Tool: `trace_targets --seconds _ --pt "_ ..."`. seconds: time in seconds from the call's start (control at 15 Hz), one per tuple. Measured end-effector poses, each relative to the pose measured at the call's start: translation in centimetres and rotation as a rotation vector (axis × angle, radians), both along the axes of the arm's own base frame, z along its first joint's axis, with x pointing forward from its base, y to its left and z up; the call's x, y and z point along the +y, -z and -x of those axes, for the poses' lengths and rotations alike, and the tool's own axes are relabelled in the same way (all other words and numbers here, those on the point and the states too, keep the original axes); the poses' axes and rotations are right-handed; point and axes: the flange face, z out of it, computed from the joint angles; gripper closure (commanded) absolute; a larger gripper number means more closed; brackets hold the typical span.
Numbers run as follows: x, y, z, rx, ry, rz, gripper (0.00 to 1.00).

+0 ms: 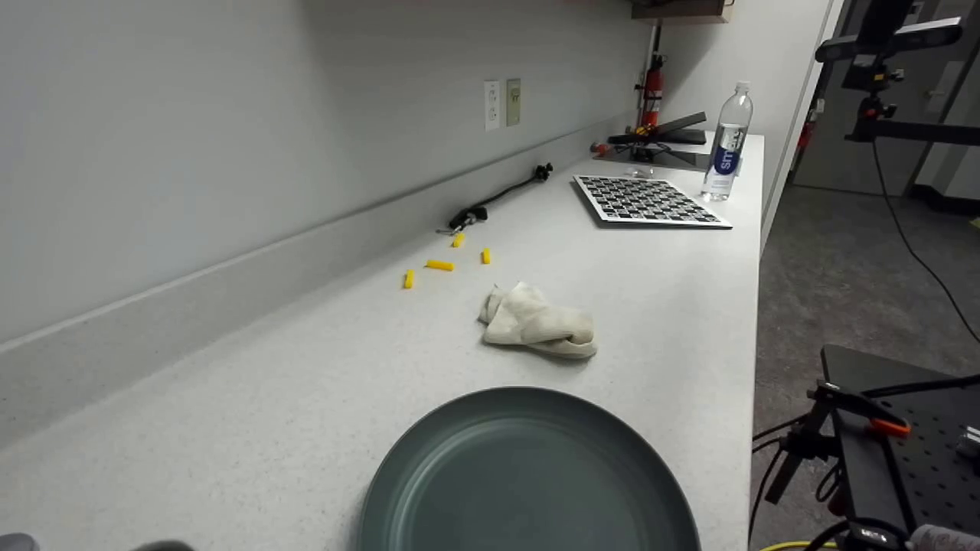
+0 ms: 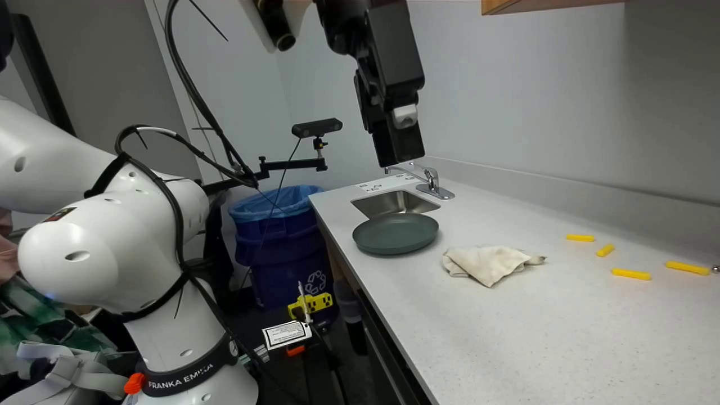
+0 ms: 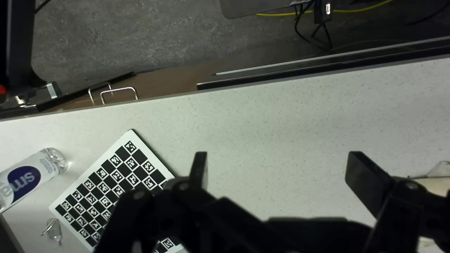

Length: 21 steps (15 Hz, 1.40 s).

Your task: Wipe the counter with the cloth

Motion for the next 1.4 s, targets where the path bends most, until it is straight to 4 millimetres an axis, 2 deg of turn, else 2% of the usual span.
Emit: trace_targets --seconds 1.4 --pt "0.21 0.59 -0.45 0.010 -0.032 -0.027 0.00"
